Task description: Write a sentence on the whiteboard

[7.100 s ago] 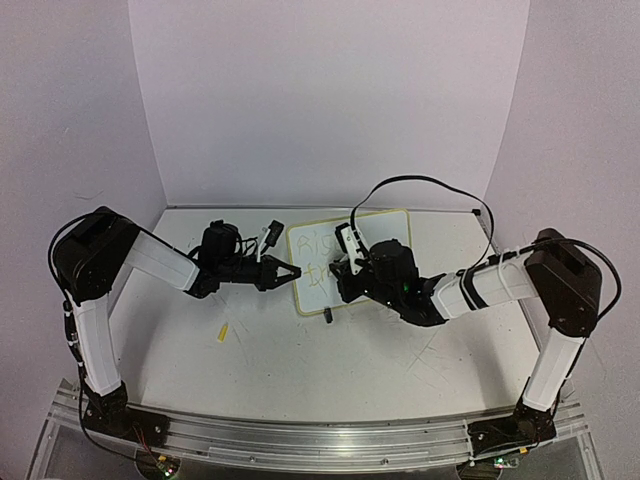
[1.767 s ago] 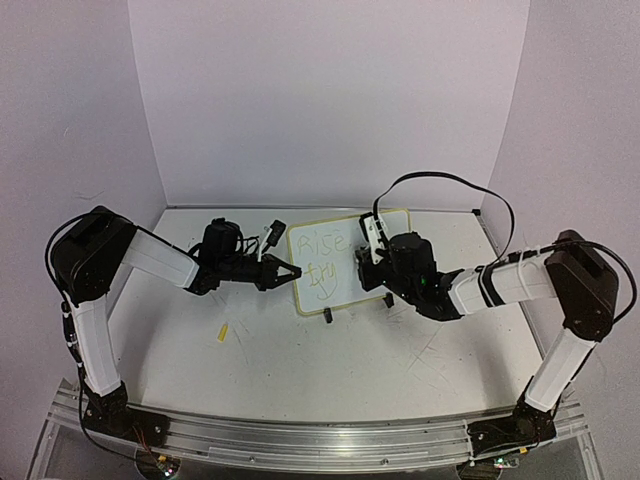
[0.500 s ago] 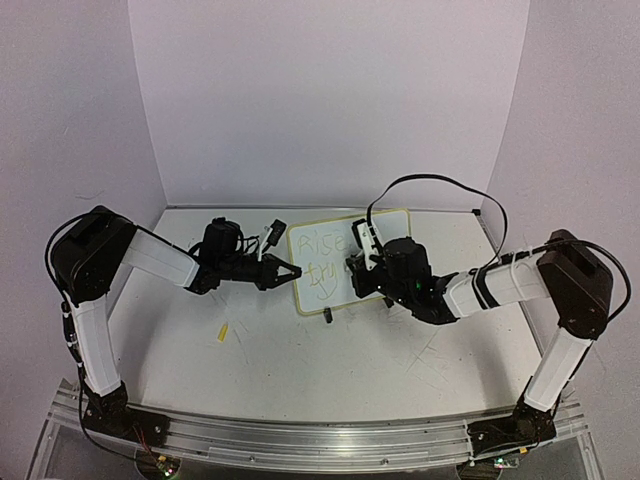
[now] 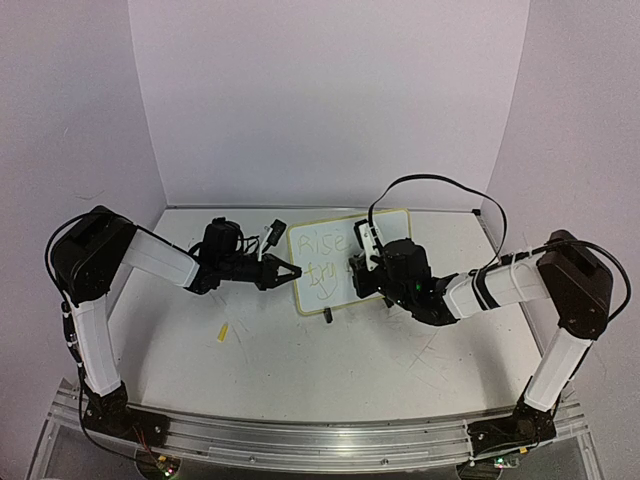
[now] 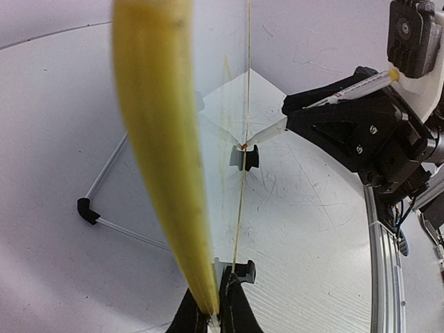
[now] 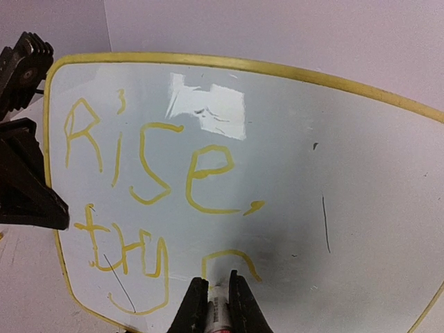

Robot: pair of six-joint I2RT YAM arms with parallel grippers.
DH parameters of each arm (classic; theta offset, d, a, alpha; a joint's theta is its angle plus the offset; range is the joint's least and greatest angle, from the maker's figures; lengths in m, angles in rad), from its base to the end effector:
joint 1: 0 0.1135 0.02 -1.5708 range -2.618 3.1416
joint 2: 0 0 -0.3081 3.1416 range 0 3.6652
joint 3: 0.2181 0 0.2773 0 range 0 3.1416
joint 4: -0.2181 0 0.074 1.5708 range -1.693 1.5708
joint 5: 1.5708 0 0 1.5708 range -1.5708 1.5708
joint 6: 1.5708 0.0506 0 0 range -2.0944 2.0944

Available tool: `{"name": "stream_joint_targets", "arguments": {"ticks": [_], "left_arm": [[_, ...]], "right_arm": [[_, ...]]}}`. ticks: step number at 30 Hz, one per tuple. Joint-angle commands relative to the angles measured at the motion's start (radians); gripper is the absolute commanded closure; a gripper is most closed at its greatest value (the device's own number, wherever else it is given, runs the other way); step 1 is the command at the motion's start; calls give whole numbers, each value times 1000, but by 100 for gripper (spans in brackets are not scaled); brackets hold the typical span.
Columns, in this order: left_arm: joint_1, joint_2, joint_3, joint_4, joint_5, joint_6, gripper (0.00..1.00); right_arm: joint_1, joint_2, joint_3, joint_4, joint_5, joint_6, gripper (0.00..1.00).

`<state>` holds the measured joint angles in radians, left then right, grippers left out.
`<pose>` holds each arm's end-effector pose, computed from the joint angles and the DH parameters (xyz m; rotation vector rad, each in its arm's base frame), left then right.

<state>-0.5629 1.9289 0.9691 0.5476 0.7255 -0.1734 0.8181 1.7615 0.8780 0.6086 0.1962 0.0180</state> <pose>0.3499 -0.2605 0.1699 0.8772 1.8724 -1.1831 0.2913 0.2965 0.2113 -0.5949 1.7617 0.4031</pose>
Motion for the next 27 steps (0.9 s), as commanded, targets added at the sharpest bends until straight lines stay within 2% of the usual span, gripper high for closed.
{"name": "stream_joint_targets", "arguments": {"ticks": [1,27], "left_arm": [[16,20,12,-98,-144,91,100],[17,25,12,-100,-148,98,100]], "right_arm": [[-32,-21,7,10,92,-10,100],[-56,-25,71,46,104,-69,100]]}}
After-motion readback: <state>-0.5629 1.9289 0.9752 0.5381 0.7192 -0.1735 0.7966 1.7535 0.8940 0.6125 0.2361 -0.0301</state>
